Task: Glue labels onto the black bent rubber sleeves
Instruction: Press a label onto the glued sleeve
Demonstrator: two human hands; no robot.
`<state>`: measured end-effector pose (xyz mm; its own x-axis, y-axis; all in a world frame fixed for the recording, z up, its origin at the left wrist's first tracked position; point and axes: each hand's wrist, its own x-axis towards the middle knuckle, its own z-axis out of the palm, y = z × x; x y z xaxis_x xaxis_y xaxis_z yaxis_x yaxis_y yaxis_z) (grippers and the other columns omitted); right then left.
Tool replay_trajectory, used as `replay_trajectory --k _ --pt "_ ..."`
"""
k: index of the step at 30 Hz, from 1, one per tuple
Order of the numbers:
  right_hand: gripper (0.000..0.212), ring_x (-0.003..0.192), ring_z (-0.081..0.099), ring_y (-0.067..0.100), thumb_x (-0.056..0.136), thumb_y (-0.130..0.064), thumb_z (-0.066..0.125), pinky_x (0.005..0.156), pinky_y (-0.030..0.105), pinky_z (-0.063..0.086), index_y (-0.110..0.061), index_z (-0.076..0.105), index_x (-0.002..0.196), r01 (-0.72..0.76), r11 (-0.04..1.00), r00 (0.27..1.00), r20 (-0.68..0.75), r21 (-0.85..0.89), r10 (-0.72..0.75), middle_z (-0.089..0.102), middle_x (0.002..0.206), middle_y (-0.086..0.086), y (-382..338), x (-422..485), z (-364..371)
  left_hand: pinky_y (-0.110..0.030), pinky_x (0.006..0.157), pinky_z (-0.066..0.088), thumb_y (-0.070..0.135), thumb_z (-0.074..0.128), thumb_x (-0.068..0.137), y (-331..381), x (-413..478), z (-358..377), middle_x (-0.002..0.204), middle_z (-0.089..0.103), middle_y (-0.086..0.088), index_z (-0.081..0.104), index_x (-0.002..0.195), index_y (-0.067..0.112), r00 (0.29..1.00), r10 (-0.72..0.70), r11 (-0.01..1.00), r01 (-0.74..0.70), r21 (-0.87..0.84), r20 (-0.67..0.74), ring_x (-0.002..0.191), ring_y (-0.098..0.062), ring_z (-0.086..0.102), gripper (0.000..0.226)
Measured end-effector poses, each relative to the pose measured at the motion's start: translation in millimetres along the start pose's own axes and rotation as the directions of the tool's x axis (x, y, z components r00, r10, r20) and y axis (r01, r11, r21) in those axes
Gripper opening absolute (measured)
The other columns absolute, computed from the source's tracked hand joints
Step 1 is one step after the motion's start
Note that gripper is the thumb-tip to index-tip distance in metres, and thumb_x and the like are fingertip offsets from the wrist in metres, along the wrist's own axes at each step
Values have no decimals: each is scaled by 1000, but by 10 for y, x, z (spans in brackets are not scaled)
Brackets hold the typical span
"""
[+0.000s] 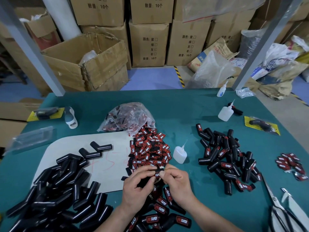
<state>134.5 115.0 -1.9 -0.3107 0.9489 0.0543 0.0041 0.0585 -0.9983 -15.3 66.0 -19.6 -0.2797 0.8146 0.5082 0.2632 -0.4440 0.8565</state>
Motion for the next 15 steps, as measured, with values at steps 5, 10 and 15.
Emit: replay_trajectory --k 5,10,15 --pt "45 62 38 14 94 -33 51 57 32 31 -13 43 55 8 1000 999 -39 18 -7 39 62 4 1 -41 9 -27 94 55 14 73 88 -23 -3 -9 113 75 6 76 105 26 1000 -6 1000 6 -16 -10 102 -20 73 21" --pt "37 63 43 12 95 -32 51 60 30 36 -24 56 60 42 999 999 -18 -33 -42 47 65 -8 2 -19 -35 -32 93 57 14 73 88 -57 -10 -16 112 75 4 77 103 22 999 -38 999 38 -32 -23 102 -24 73 18" --pt "21 64 50 6 88 -25 64 61 22 42 -35 70 70 116 986 990 -69 -122 -125 55 66 -10 18 -4 1 -27 93 55 13 73 88 -43 -2 -11 113 74 7 76 103 21 1000 0 1000 0 -7 4 102 -20 73 18"
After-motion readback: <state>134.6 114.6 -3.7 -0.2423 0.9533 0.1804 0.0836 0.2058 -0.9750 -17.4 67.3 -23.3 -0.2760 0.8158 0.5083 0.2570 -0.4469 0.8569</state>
